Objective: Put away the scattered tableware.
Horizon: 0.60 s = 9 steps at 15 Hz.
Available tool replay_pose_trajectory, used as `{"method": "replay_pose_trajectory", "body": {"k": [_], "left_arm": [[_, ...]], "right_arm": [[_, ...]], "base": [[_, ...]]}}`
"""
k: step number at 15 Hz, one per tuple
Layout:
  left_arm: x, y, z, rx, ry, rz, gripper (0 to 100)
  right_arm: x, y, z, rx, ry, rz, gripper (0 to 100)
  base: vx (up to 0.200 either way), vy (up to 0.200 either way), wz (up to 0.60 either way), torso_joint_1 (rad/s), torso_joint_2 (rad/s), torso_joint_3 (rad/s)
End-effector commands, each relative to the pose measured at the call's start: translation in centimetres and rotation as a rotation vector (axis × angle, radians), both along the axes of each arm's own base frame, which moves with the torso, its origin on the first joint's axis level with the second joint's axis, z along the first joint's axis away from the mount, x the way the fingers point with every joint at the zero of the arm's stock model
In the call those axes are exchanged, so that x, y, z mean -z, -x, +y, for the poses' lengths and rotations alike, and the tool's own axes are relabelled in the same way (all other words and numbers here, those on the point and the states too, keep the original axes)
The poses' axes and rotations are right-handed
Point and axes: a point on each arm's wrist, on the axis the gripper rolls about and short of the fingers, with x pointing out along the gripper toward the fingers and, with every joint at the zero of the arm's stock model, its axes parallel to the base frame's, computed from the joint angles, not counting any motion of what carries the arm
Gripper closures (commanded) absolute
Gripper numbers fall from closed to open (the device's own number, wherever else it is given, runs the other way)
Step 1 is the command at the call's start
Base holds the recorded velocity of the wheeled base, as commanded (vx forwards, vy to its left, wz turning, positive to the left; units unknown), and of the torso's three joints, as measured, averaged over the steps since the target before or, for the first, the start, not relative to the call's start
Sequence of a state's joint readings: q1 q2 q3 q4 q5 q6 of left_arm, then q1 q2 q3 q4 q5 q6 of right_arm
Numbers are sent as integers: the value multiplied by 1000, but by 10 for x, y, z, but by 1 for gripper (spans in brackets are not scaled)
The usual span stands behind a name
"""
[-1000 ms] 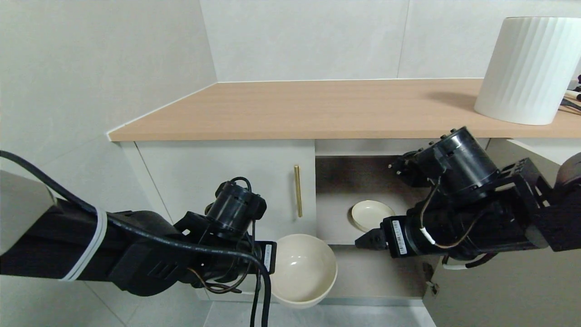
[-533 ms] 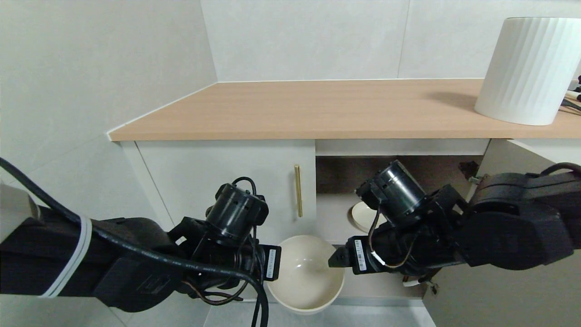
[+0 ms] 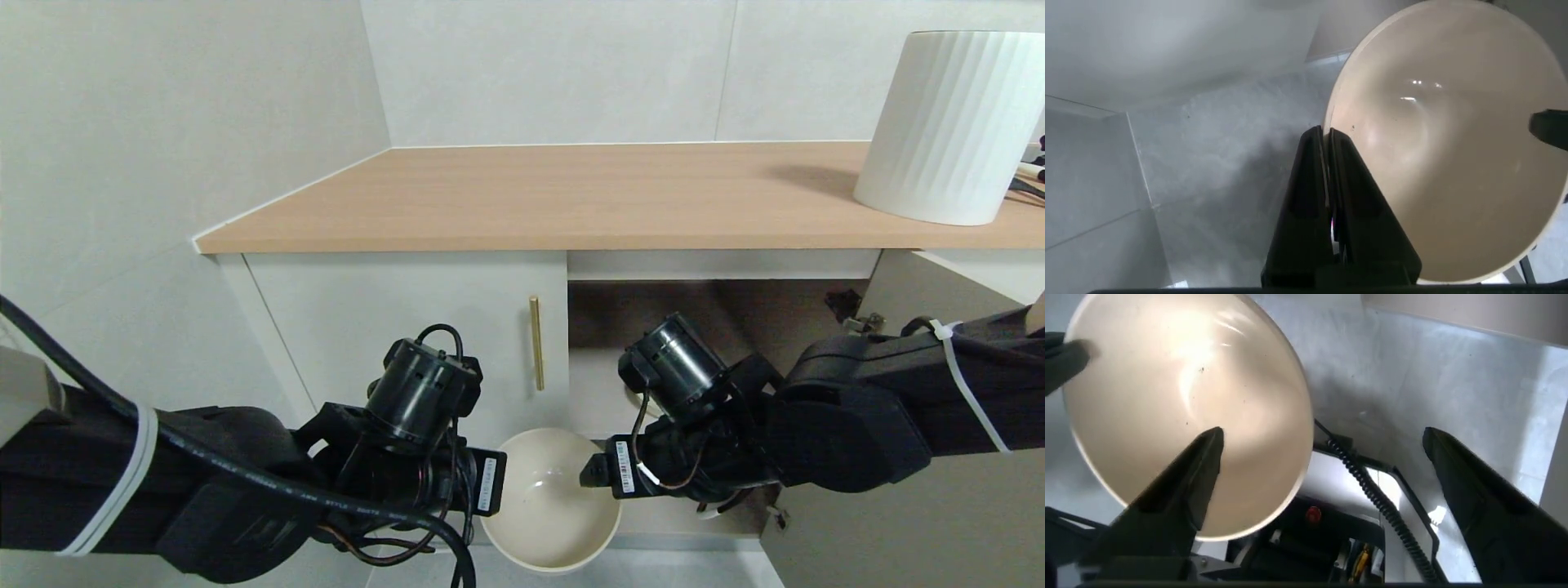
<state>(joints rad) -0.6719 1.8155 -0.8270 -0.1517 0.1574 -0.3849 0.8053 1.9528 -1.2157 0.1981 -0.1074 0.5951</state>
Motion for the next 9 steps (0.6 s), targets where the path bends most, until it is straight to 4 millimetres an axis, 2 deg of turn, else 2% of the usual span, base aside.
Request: {"method": "replay_pose_trajectory", "body": {"k": [1,4,9], "left_arm": [[-1,0,0,-1,2,-3,100],[-4,3,0,7,10,-11,100],[-4,3,0,8,10,-11,100]], "right_arm": [[6,-1,2,2,11,13,100],[12,-3,4,5,19,24,100],[10,-3,4,8,2,12,100]], "base": [[0,0,0,0,0,0],[0,0,0,0,0,0],[0,0,0,0,0,0]]}}
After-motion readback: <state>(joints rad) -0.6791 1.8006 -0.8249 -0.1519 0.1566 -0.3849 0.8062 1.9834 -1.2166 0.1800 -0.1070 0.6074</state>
